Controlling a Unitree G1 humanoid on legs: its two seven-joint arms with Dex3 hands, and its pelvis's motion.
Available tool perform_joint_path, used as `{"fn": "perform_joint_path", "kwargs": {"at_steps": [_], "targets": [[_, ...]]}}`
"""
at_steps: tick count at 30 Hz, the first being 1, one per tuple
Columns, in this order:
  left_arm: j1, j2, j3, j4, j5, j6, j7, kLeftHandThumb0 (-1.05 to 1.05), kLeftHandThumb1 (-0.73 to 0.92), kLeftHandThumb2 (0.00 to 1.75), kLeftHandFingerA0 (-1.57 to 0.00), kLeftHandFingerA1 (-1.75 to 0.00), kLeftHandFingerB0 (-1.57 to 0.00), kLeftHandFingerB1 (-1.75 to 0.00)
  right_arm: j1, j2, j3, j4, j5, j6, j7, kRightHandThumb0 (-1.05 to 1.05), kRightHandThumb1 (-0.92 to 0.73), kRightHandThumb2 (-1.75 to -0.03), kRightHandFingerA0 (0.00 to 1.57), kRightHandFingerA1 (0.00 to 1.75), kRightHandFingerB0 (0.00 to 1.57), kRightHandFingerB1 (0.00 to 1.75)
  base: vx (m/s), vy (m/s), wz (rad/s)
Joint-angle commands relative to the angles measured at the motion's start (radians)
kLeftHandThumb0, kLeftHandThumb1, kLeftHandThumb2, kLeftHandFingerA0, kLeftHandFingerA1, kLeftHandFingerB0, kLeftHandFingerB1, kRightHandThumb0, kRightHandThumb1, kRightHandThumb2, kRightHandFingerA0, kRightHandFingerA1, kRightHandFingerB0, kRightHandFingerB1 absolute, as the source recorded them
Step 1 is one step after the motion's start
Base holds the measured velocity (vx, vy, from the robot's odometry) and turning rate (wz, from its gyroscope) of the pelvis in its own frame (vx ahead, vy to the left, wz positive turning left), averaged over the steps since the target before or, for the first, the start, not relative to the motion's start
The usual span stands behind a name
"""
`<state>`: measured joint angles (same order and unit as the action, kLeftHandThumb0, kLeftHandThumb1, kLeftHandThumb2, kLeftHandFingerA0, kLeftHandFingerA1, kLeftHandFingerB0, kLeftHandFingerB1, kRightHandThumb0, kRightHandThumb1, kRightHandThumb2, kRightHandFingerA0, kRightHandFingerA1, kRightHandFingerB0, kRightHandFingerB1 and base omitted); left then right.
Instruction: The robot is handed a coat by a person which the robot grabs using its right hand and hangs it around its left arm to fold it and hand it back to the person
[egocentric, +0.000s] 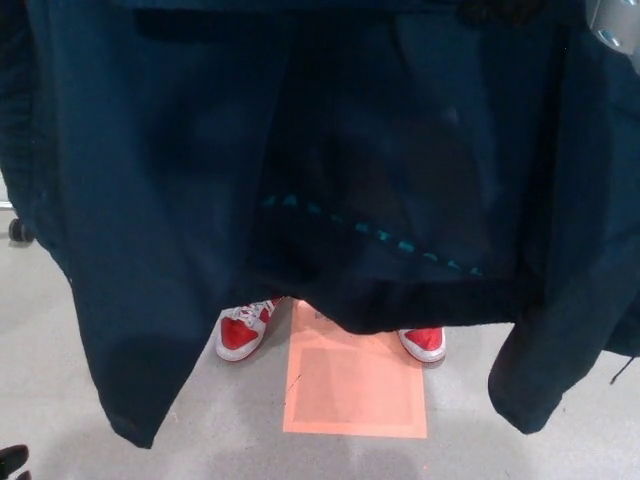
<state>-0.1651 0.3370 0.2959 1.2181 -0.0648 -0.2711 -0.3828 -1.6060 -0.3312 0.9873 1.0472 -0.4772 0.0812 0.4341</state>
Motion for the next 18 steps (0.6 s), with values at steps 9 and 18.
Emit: {"fn": "perform_joint_path", "kwargs": {"at_steps": [9, 18], "targets": [[0.089, -0.056, 0.017, -0.228, -0.117, -0.028, -0.212, -0.71, 0.87, 0.66, -0.33, -0.37, -0.22, -0.32, -0.001, 0.008, -0.202, 0.106, -0.059, -0.154, -0.718, -0.33, -0.86, -0.65, 0.84, 1.01, 0.72, 0.85, 0.0, 0.0, 0.0], [0.17, -0.069, 0.012, -0.459, -0.2, 0.037, -0.334, -0.71, 0.85, 0.66, -0.24, -0.35, -0.17, -0.31, -0.125, 0.027, -0.266, 0.156, -0.029, -0.163, -0.65, -0.34, -0.83, -0.64, 0.77, 0.92, 0.68, 0.62, 0.0, 0.0, 0.0]]}}
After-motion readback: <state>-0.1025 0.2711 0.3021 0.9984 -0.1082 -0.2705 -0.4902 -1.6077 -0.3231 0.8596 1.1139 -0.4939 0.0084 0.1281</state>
